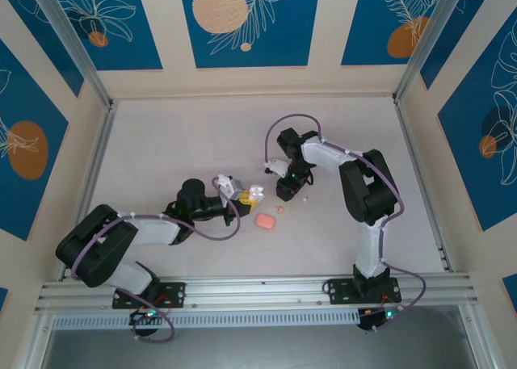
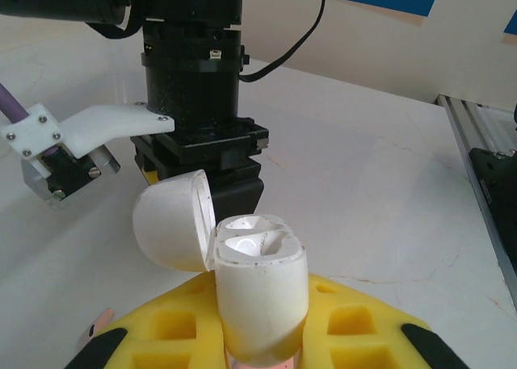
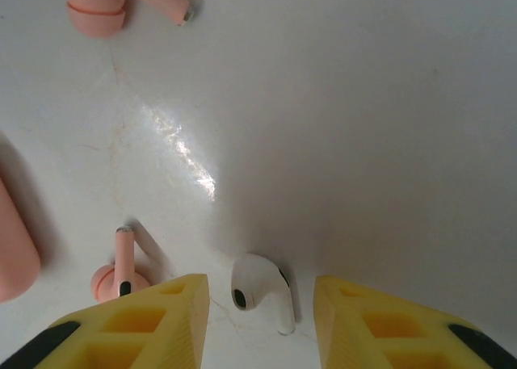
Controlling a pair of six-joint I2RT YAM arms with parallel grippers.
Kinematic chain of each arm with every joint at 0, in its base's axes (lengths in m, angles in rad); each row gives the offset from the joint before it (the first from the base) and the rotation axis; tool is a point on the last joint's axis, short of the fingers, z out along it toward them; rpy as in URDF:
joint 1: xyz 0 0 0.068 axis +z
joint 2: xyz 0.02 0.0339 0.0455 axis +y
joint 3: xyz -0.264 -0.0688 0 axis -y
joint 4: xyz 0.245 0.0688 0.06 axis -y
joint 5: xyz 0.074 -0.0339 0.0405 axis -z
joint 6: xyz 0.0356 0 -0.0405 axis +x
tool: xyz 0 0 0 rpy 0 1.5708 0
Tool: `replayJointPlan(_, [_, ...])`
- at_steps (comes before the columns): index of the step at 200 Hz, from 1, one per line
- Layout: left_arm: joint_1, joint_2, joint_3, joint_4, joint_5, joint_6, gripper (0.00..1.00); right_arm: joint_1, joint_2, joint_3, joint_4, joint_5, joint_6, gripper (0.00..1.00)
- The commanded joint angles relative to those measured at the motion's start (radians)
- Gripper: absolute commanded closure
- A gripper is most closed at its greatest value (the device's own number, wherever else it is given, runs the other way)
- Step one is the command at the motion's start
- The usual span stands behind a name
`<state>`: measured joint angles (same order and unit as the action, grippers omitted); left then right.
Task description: Insert wireless bluetooth earbuds into charging case
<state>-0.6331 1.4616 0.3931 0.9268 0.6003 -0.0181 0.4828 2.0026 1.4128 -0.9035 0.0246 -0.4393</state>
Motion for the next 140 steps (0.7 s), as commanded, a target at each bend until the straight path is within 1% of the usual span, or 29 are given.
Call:
replayJointPlan(1, [0.008, -0.019, -0.003, 0.009, 0.0, -0.003, 0.82, 0.011, 0.03, 0.033, -0.021, 0.004, -0.019, 0.6])
replayJointPlan(22, [0.007, -0.021, -0.002, 0.004, -0.002, -0.005, 0.82, 0.016, 0.044, 0.037, -0.023, 0.01, -0.013, 0.61])
replayJointPlan(54, [0.007, -0.027, -0.001, -0.003, -0.004, -0.006, 0.82, 0.014, 0.057, 0.047, -0.021, 0.017, 0.02, 0.66])
replayJointPlan(78, [0.008, -0.03, 0.001, -0.012, -0.003, -0.005, 0.82, 0.014, 0.061, 0.049, -0.015, 0.026, 0.043, 0.74])
replayJointPlan(99, [0.007, -0.035, 0.004, -0.027, -0.003, 0.0, 0.82, 0.013, 0.059, 0.048, -0.014, 0.033, 0.058, 0.77])
replayJointPlan(140, [0.007, -0.044, 0.01, -0.059, -0.008, 0.018, 0.81, 0.0, 0.026, 0.027, 0.003, 0.034, 0.108, 0.78])
